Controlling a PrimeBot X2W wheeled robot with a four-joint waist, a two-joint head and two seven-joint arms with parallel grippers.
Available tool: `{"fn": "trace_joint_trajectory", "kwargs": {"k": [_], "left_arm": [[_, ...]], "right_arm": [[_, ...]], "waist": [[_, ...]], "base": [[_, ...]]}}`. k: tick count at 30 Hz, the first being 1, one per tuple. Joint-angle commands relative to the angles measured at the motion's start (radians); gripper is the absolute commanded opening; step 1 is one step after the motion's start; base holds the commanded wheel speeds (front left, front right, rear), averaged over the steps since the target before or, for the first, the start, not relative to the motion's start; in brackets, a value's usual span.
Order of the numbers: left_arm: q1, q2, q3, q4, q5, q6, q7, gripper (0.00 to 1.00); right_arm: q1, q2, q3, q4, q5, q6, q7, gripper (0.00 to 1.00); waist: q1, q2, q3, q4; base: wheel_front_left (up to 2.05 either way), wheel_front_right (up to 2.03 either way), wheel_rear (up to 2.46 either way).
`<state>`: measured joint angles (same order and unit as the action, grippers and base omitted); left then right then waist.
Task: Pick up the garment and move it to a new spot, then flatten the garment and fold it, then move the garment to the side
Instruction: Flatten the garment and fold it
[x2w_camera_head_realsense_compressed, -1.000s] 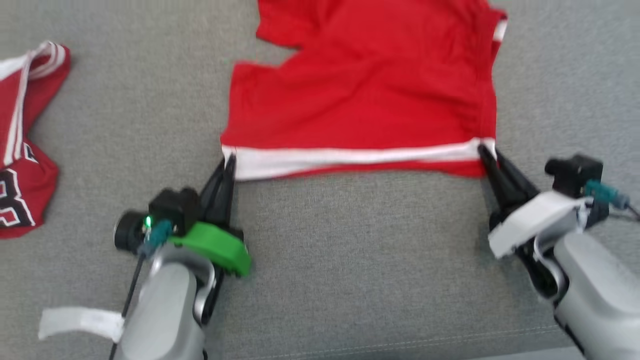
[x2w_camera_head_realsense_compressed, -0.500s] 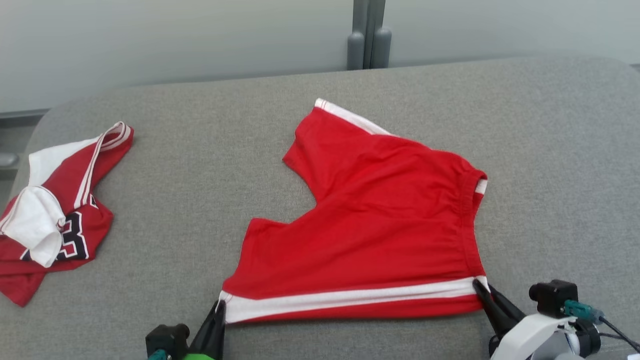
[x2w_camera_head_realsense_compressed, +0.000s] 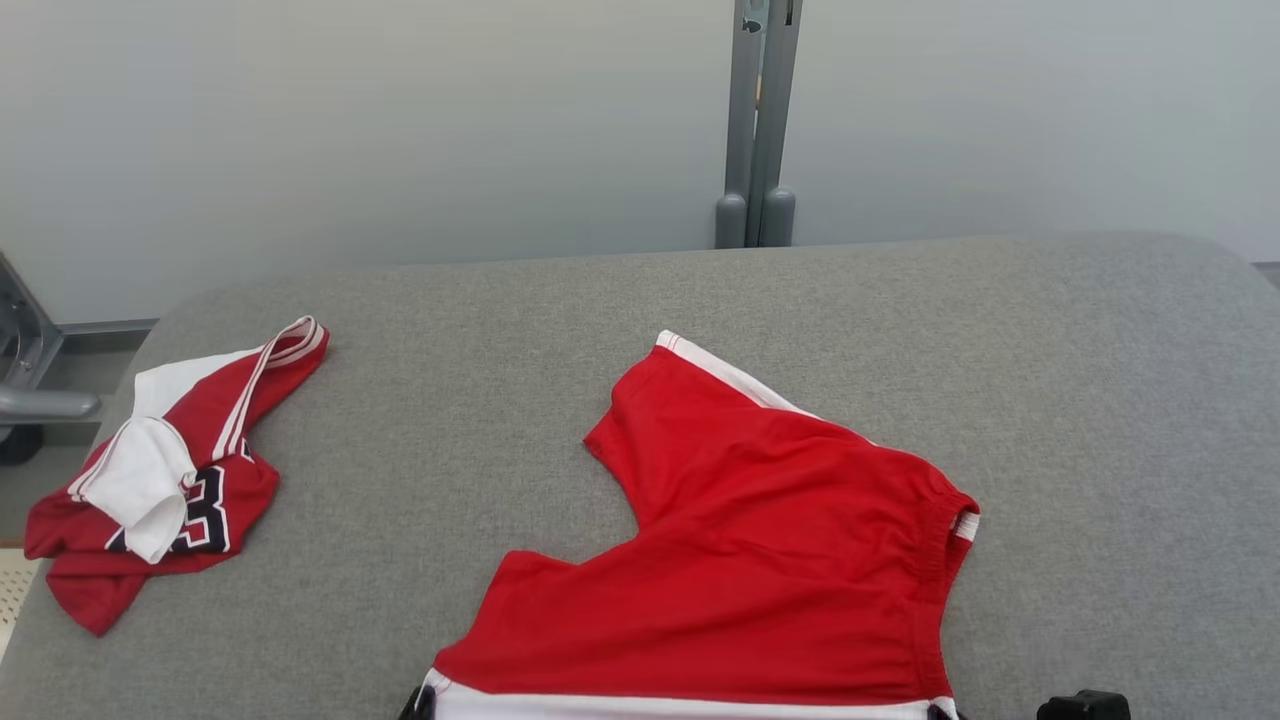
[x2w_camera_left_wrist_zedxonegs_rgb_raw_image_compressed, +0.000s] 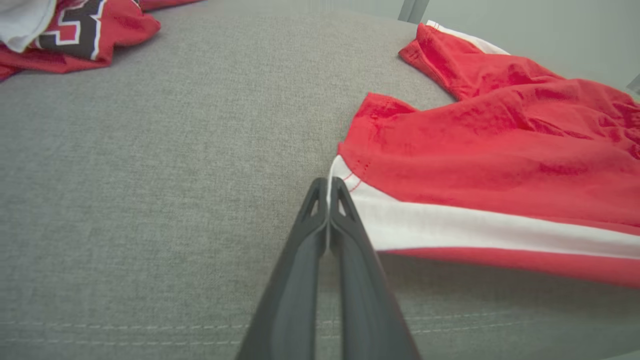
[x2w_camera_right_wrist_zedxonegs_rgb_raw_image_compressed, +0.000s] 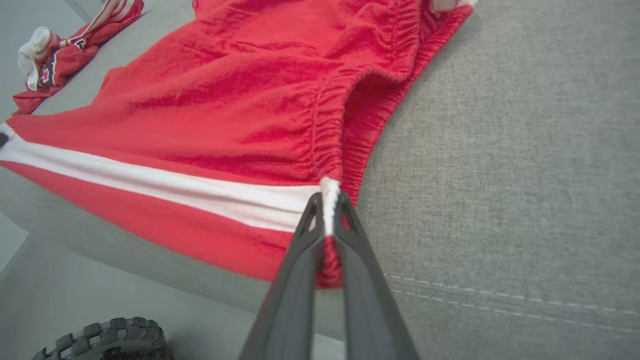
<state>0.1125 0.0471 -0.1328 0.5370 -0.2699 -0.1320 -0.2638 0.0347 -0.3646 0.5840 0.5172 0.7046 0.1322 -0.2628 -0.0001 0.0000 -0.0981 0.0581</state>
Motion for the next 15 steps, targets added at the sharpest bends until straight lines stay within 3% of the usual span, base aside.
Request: {"fn": "trace_joint_trajectory", "kwargs": {"k": [1,8,15], "left_arm": [[-0.007,0.012,0.004,-0.017,0.01,0.003,-0.001,0.0],[-0.16,0.056,-0.063,-0.13,-0.007,0.003,-0.001,0.0],[-0.5,0.085,-0.21,-0.002,-0.024,0.003,-0.001,0.0]], "right_arm": [[0.001,-0.008,-0.012,-0.006,0.008,-0.003,-0.003,0.0],[-0.086,0.035,-0.11,-0.103,0.06,-0.002,-0.003,0.0],[-0.219,0.078,-0.222,-0.097,0.147,-0.002,-0.003,0.0]], "waist": [[0.0001,0.0,0.003,-0.007],[0.0001,0.0,0.059,-0.04],[0.0001,0.0,0.181,-0.108]], "base": [[0.0,0.0,0.0],[0.0,0.0,0.0],[0.0,0.0,0.0]]}}
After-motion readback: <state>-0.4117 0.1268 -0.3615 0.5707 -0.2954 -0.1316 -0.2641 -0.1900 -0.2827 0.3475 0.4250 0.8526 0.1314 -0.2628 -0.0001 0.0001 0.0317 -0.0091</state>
